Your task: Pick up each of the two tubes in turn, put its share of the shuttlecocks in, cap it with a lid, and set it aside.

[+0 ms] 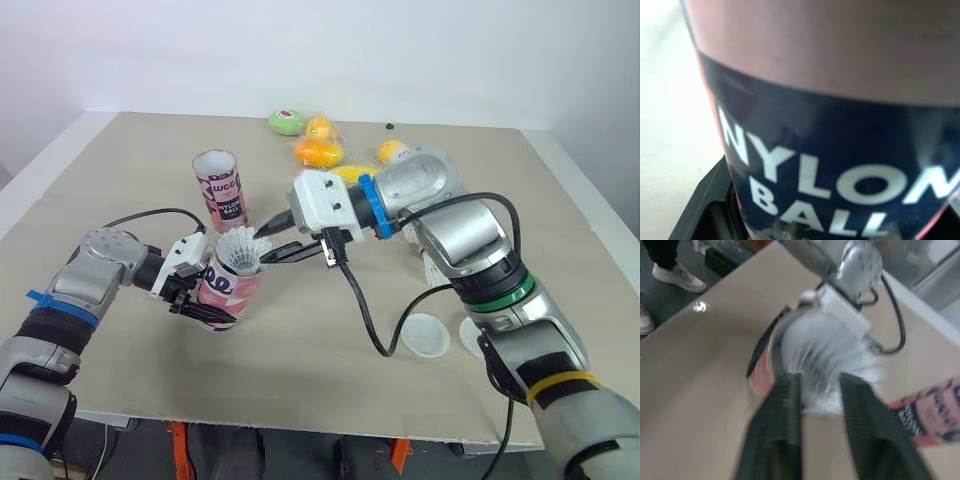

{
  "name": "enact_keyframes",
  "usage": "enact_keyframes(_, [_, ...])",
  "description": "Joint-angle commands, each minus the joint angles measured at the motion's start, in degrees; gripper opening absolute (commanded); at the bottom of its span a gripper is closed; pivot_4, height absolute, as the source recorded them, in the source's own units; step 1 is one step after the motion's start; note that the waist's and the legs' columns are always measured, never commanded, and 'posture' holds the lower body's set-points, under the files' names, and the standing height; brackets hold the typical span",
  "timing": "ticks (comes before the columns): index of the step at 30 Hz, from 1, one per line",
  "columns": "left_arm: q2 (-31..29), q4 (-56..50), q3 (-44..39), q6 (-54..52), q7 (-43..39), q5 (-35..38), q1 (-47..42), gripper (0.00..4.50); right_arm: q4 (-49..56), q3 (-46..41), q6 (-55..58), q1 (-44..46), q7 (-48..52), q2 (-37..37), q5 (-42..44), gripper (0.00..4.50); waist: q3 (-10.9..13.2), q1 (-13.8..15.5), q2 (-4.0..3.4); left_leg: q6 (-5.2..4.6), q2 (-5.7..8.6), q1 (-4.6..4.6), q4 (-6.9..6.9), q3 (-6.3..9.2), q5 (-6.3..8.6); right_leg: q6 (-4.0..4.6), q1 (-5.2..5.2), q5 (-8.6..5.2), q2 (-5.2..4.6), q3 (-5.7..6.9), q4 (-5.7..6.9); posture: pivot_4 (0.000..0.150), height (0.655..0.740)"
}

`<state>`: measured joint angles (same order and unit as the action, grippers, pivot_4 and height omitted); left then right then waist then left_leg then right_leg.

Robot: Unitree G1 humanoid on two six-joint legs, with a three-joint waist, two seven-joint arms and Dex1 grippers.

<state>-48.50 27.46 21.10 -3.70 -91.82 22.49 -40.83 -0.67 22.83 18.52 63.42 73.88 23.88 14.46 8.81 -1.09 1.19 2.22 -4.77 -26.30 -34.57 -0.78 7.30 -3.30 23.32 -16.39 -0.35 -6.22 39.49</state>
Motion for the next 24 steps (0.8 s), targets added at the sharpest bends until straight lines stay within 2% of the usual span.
enact_keyframes(1, [0.7,0.0,3.9,-0.6,-0.7,-0.7,1.3,3.08,3.4,-5.8,5.6,-1.3,1.8,1.0,7.3,2.74,0.0,0.0,0.00,0.00,0.01,-0.01,0.00,0.01,0.00,0.00,0.00,0.01,-0.01,0.00,0.00,0.150,0.7179])
enact_keyframes(4, [0.8,-0.3,3.7,-0.8,-0.7,-0.6,1.4,3.08,2.7,-9.6,8.7,-3.6,-2.6,1.1,8.7,2.74,0.0,0.1,0.02,0.00,0.02,0.00,0.00,0.02,0.00,-0.01,-0.04,0.00,-0.03,0.01,-0.01,0.150,0.7179])
enact_keyframes(10, [0.9,-0.8,3.0,-1.0,-0.7,-0.8,2.4,3.08,-13.3,-12.4,5.4,-9.0,-24.8,-2.0,-3.2,2.74,0.0,0.1,0.05,0.01,0.01,0.05,-0.04,0.00,0.00,0.03,-0.01,0.00,-0.01,0.02,0.07,0.150,0.7179])
enact_keyframes(14, [1.0,-1.2,2.4,-1.3,-0.7,-0.9,2.7,3.08,-22.5,-11.0,3.0,-10.4,-34.8,-5.1,-10.0,2.74,0.0,0.0,0.01,0.00,0.05,0.00,-0.01,-0.03,0.00,0.02,0.04,-0.02,-0.02,-0.04,0.06,0.150,0.7179])
enact_keyframes(19, [1.4,-1.7,1.6,-1.6,-0.7,-1.2,3.1,3.08,-29.4,-11.0,0.3,-9.8,-40.5,-8.5,-13.5,2.74,0.0,0.0,-0.01,-0.01,0.08,-0.02,0.08,0.01,0.01,0.01,0.06,-0.08,-0.01,-0.04,0.07,0.150,0.7179])
enact_keyframes(24, [1.9,-2.5,0.8,-2.1,-0.7,-1.5,3.8,3.08,-31.6,-11.6,-0.4,-9.2,-41.9,-7.2,-15.9,2.74,0.0,0.0,-0.02,0.00,0.12,-0.04,0.02,0.01,0.01,-0.03,0.02,-0.07,-0.05,-0.05,0.05,0.150,0.7179])
